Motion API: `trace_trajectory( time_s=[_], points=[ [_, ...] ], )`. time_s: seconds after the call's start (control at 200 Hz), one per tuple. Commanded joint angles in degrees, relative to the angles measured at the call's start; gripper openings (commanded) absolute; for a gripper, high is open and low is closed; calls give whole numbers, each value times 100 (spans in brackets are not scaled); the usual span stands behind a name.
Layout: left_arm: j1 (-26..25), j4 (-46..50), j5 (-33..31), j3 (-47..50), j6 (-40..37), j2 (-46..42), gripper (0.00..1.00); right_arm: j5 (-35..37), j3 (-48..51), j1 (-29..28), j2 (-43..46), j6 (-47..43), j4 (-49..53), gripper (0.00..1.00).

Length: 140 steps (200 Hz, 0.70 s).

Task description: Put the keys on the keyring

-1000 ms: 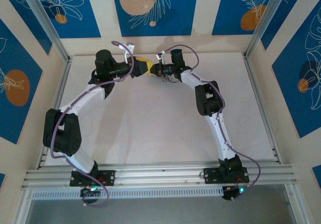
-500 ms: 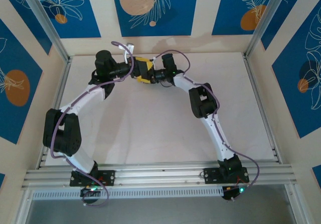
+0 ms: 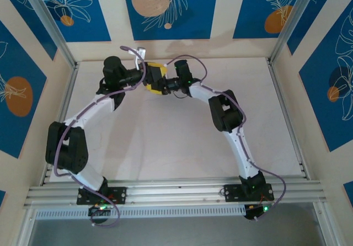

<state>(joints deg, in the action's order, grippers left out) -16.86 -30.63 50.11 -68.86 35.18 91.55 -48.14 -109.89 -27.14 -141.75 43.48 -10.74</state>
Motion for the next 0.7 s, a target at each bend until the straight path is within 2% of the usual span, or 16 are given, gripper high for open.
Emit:
trace_trajectory(
  time_s=[0.0,0.07,0.085,0.17,0.25,0.325,0.39,0.515,0.59,0.695],
  points=[
    [65,274,-302,26,-336,-440,61,10,737,278,807,-64,-517,58],
    [93,568,-510,52,-549,-592,70,47,1278,428,1202,-136,-639,60],
    [104,621,-566,71,-576,-627,77,61,1386,475,1289,-165,-639,61],
    [182,777,-927,262,-703,-852,100,142,2044,720,1850,-299,-686,66],
    [275,872,-1383,516,-804,-1086,100,209,2599,972,2333,-332,-759,68],
    [311,1235,-2158,742,-1037,-1371,100,356,3102,1252,2849,-394,-737,82],
    [312,1498,-2826,946,-1361,-1624,100,553,3415,1452,3259,-554,-492,85],
    [310,1597,-4054,1541,-2087,-2124,100,1288,3784,1749,4021,-1005,233,86],
    [315,1439,-4553,1996,-2585,-2417,100,1894,3871,1920,4427,-1195,743,86],
    [343,1041,-5325,2742,-3095,-2845,100,2717,4151,2117,4907,-1404,909,87]
  ],
)
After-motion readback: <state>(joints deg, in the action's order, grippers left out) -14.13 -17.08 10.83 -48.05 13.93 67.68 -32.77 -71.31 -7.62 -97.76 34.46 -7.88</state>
